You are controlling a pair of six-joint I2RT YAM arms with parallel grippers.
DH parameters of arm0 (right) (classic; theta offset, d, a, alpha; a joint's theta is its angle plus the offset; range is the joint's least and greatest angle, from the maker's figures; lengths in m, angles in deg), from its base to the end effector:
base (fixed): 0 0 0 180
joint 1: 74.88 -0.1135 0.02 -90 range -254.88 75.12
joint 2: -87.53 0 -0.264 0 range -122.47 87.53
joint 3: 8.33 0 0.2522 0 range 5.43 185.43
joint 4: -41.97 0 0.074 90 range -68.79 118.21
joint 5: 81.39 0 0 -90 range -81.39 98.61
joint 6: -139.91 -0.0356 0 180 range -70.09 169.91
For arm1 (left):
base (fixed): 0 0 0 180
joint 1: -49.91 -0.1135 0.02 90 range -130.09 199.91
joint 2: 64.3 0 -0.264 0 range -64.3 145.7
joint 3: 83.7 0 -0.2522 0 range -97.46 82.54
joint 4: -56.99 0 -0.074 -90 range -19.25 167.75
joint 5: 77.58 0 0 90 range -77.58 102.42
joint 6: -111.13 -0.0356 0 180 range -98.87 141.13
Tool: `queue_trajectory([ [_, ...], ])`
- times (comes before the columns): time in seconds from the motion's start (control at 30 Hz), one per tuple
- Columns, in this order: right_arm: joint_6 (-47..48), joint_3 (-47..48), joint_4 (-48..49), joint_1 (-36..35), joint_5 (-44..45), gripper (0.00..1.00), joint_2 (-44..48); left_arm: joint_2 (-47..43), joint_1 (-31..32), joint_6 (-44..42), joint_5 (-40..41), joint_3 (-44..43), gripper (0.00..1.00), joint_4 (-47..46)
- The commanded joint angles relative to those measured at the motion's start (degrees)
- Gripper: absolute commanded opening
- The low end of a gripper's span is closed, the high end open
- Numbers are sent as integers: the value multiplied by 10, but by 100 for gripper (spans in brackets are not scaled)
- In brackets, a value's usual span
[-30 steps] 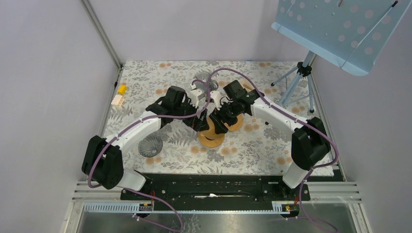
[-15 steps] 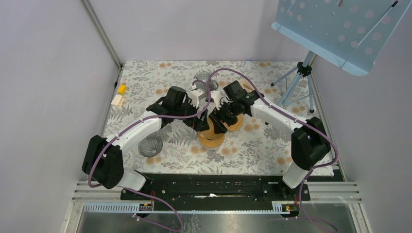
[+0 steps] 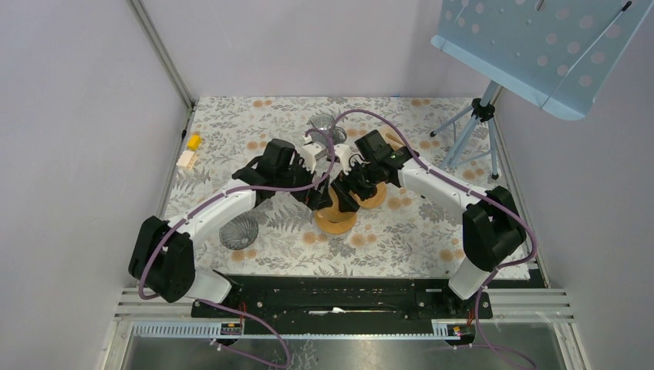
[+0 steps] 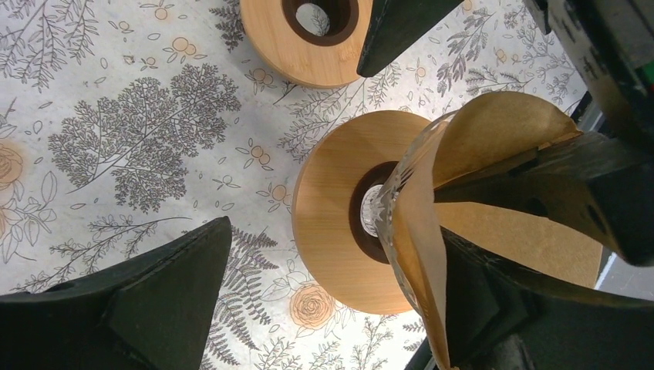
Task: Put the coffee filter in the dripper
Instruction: Place the coffee filter in the coffee dripper.
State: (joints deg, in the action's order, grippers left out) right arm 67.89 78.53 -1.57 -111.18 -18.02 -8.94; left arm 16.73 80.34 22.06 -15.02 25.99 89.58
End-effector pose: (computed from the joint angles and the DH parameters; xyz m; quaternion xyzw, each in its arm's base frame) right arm 0.2822 0.2271 0.2490 -0.4859 0.7884 0.2647 0.2689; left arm 0.2534 -0.1678 0.2549 0.3180 0.8386 -0.3137 0.3118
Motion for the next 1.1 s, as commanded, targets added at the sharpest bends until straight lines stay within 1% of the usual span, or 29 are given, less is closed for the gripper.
queue_trajectory([
  [0.0,7,-12,0,3,17,83,28,-19,-1,-32,41,22,98,-8],
  [0.7,3,-34,20,4,23,85,33,-6,0,-28,53,28,99,-14],
  [0.9,3,-19,12,5,21,87,44,-14,0,-25,51,21,99,-12],
  [1.07,1,-2,1,13,-4,88,56,-29,0,-29,36,14,99,-11],
])
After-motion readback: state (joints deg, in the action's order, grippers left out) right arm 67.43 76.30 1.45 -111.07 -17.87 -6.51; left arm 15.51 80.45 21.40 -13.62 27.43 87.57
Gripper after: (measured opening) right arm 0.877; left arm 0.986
